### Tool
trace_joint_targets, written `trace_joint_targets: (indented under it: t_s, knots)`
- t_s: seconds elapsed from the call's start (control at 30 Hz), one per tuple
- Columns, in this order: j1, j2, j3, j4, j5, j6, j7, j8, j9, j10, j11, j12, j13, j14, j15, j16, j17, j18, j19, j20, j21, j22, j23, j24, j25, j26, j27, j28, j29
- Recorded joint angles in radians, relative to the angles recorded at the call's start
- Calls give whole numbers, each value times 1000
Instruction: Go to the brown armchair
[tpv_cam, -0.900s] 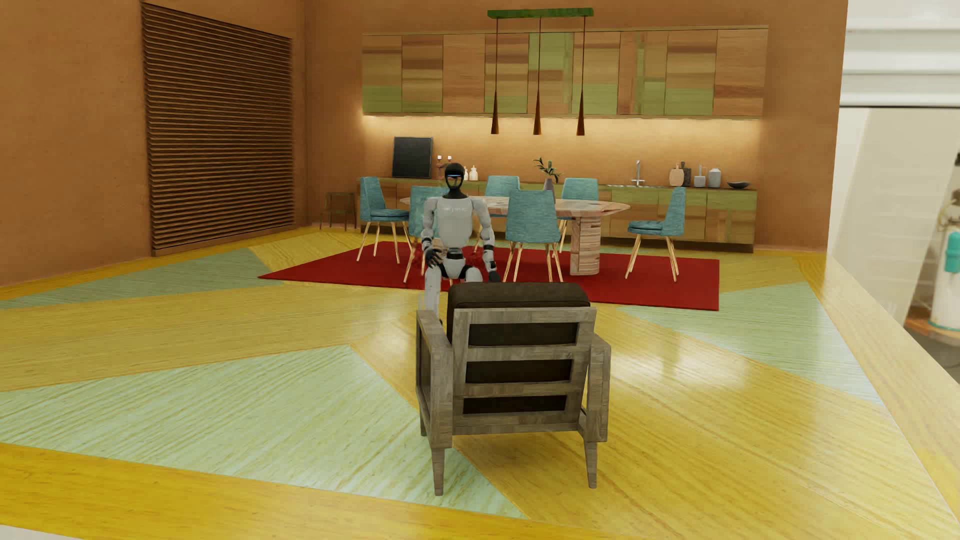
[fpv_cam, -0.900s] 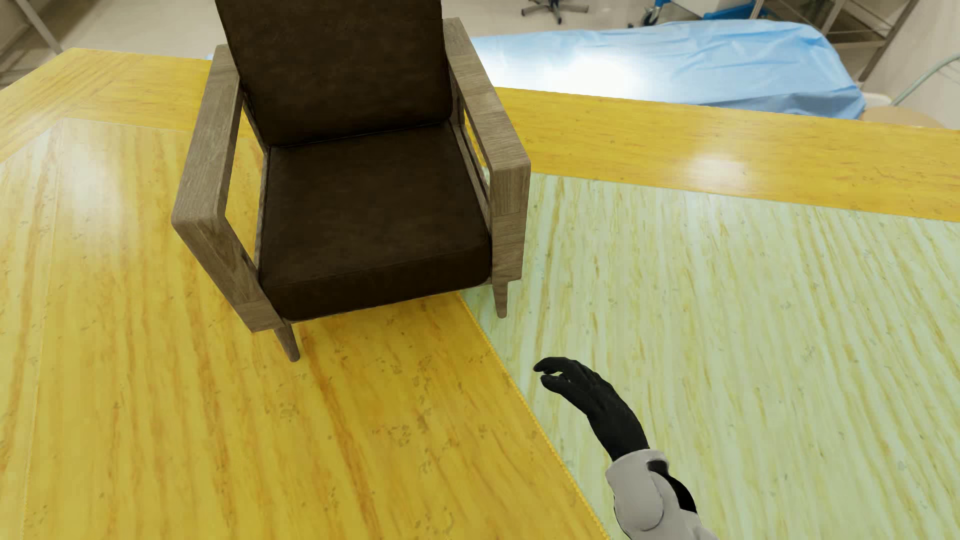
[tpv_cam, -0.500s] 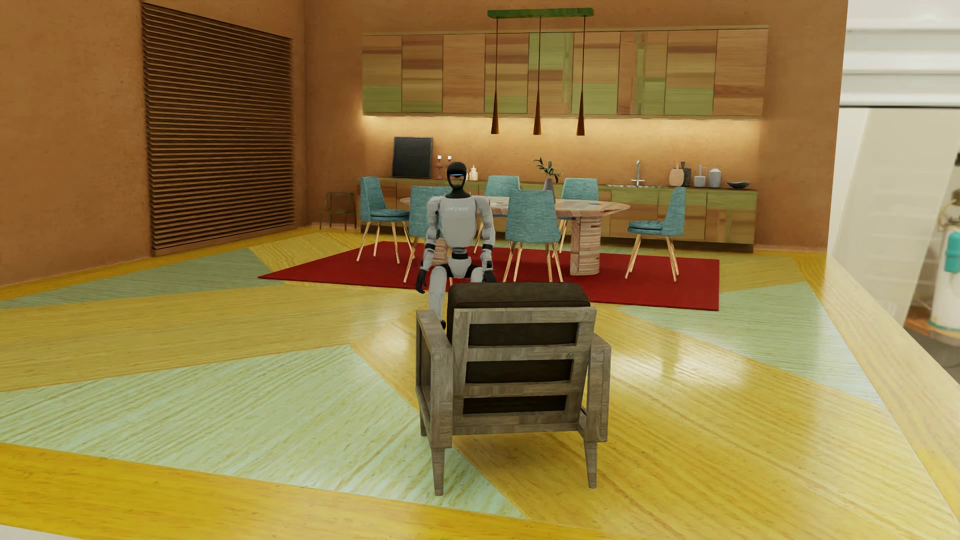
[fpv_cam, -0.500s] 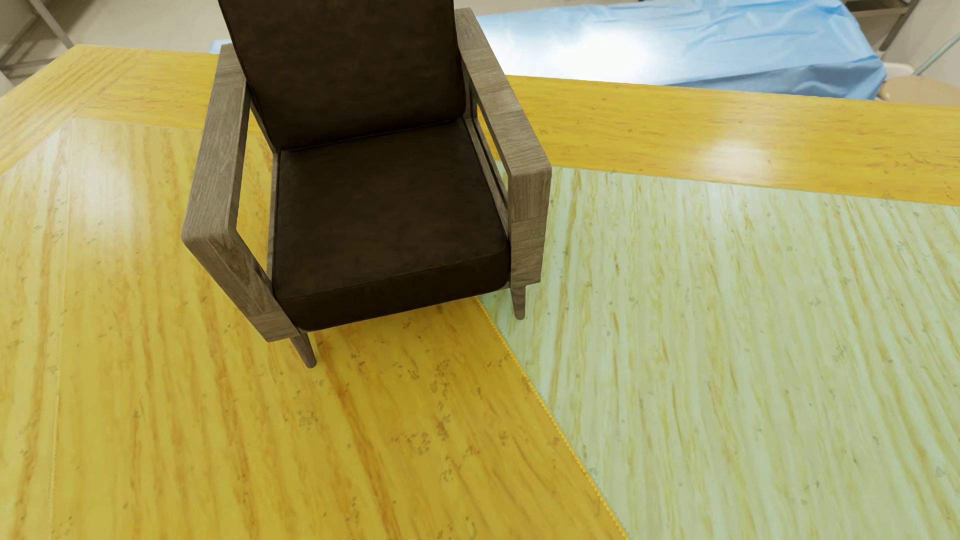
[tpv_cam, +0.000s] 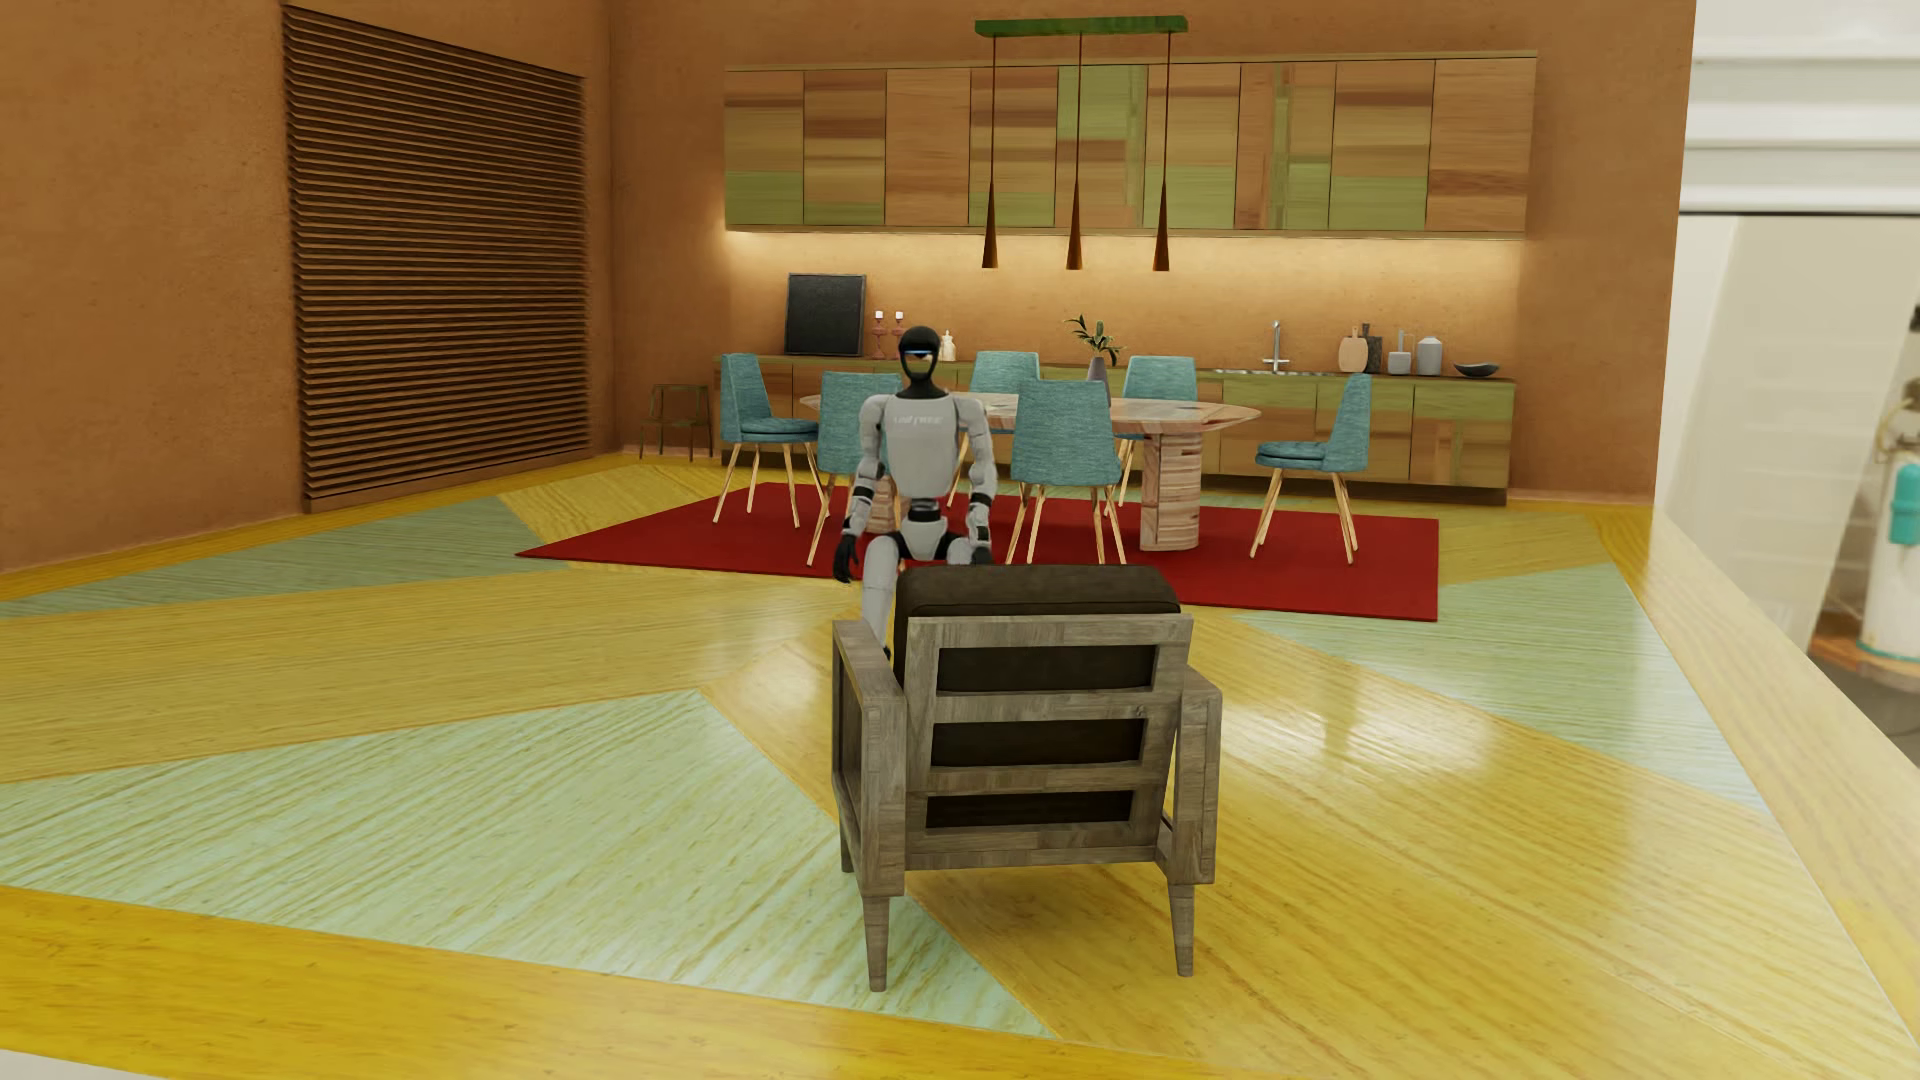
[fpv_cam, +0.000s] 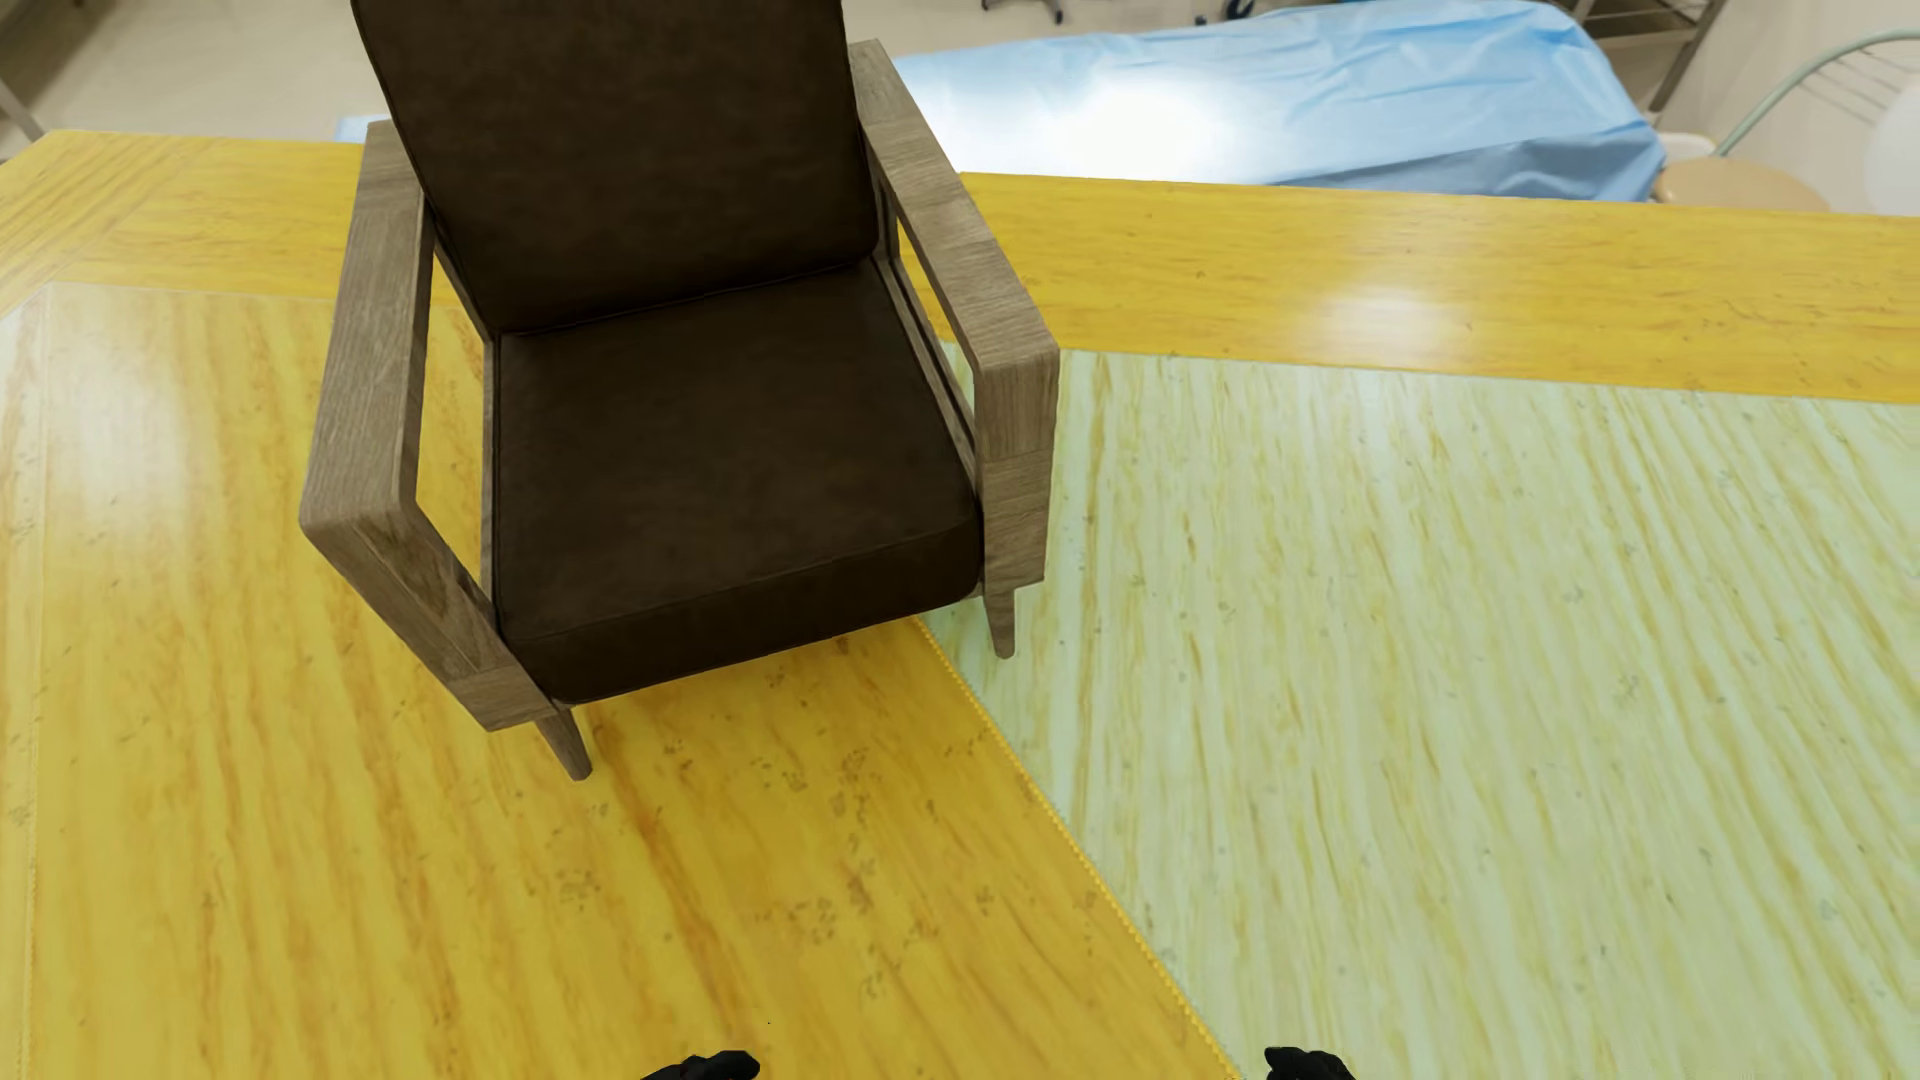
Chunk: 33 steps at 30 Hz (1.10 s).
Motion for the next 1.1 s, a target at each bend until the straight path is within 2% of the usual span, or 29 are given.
trace_joint_targets:
  t_s: [0.07, 0.13, 0.2, 0.3, 0.37, 0.43, 0.6, 0.73, 0.8, 0.87, 0.93, 0.97, 1.03, 1.1]
  knots:
    - [5, 7, 7, 16, 15, 4, 9, 1, 1, -8, -17, 44, 2, 6, 4, -8, -14, -9, 1, -17, 19, 58, -19, -20, 7, 5, -6, -29, 10]
    - [-2, 3, 12, 27, 26, 6, 5, -5, 5, -9, -18, 86, 18, 10, 6, 4, -16, -16, -10, -42, 8, 68, -22, -32, 22, -21, -2, -70, -8]
    - [-15, -5, 16, 34, 30, 7, -9, -16, 10, 3, -6, 121, 38, 11, 0, 10, -19, -23, -20, -39, 3, 59, 10, -42, 36, -32, 19, -40, -19]
    - [-38, -9, 21, 35, 27, 6, -40, -46, 17, 11, 0, 137, 64, 18, -5, 2, -36, -29, -32, -22, 18, 37, 93, -56, 26, -39, 68, -3, 9]
    - [-48, -11, 23, 32, 24, 6, -60, -65, 20, 9, 1, 135, 64, 23, -10, 2, -40, -34, -34, -22, 38, 2, 159, -46, 7, -49, 104, 1, 30]
    - [-61, -14, 22, 29, 19, 6, -80, -82, 23, 13, 7, 123, 77, 26, -18, 2, -51, -37, -34, -19, 37, -36, 182, -35, 2, -66, 116, 14, 54]
    - [-70, 1, 16, 26, 17, 8, -118, -123, 22, 2, -11, 80, 53, 46, -13, 6, -50, -46, -40, -16, 17, -117, 164, -2, 1, -86, 105, 20, 65]
    - [-85, 4, 7, 30, 17, 11, -146, -150, 23, 16, -7, 40, -17, 45, -25, -22, -17, -53, -32, -9, -34, -89, 143, -10, 10, -57, 115, 43, -18]
    - [-86, 9, 4, 30, 17, 12, -156, -162, 24, 12, -12, 34, -46, 49, -27, -22, -8, -56, -27, -34, -13, -78, 117, 1, 0, -52, 94, 4, -5]
    - [-85, 12, 2, 30, 18, 12, -164, -169, 24, 7, -15, 50, -57, 55, -23, -26, -5, -58, -34, -32, 4, -84, 75, -1, 5, -57, 58, 3, 6]
    - [-86, 13, 1, 31, 21, 11, -170, -172, 25, 8, -13, 71, -58, 58, -17, -27, 2, -59, -49, -37, 6, -84, 40, 2, 17, -55, 43, 0, -3]
    - [-87, 14, 0, 32, 22, 11, -174, -176, 25, 10, -13, 75, -51, 58, -15, -30, 2, -60, -52, -34, 7, -76, 24, -7, 20, -55, 39, 4, -6]
    - [-90, 17, 0, 31, 21, 11, -183, -184, 27, 15, -13, 95, -39, 59, -14, -36, -4, -60, -56, -4, 9, -77, 8, -42, 11, -60, 20, 57, -5]
    - [-94, 18, 1, 28, 18, 12, -191, -191, 29, 19, -10, 103, -28, 59, -12, -37, -3, -61, -61, 8, 12, -76, -10, -62, 7, -60, 6, 70, -3]
